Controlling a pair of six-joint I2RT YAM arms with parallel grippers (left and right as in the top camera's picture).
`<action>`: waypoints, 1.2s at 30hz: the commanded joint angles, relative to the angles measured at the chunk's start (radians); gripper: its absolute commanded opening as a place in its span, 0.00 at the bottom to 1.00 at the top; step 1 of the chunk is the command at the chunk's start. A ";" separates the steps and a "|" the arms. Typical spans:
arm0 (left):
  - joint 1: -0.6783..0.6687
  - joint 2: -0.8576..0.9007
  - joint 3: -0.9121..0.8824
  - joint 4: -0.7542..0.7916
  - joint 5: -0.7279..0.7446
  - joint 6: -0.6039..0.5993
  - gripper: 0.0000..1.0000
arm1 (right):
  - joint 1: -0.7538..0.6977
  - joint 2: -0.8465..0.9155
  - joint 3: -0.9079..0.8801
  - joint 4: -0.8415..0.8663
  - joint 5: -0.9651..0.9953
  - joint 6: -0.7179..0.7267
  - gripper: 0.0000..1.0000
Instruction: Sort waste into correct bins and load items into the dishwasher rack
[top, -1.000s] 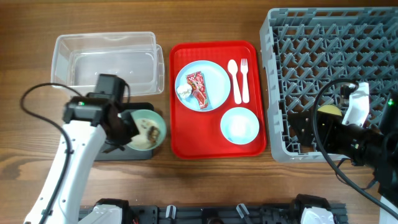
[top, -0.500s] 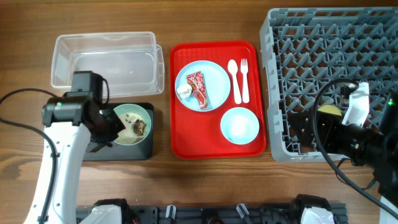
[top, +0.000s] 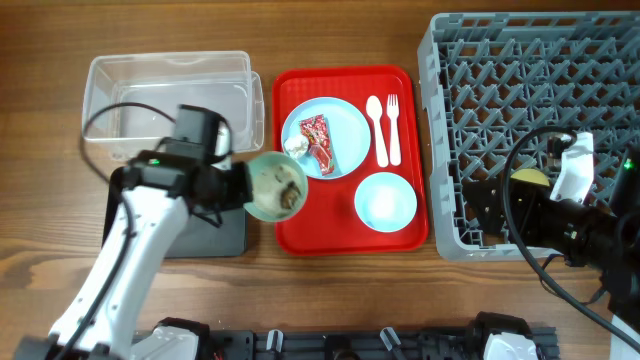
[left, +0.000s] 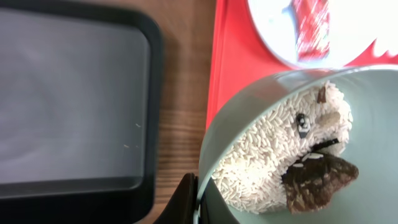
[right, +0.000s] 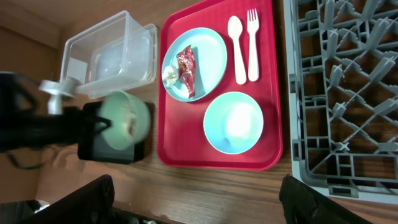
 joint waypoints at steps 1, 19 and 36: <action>-0.072 0.083 -0.082 0.085 0.037 -0.010 0.04 | 0.006 0.004 -0.003 0.005 0.010 -0.018 0.87; -0.132 0.171 -0.106 0.190 -0.002 -0.010 0.58 | 0.006 0.004 -0.003 0.006 0.009 -0.018 0.87; -0.309 0.158 0.037 0.171 0.021 -0.048 0.58 | 0.006 0.020 -0.003 0.006 0.010 -0.018 0.88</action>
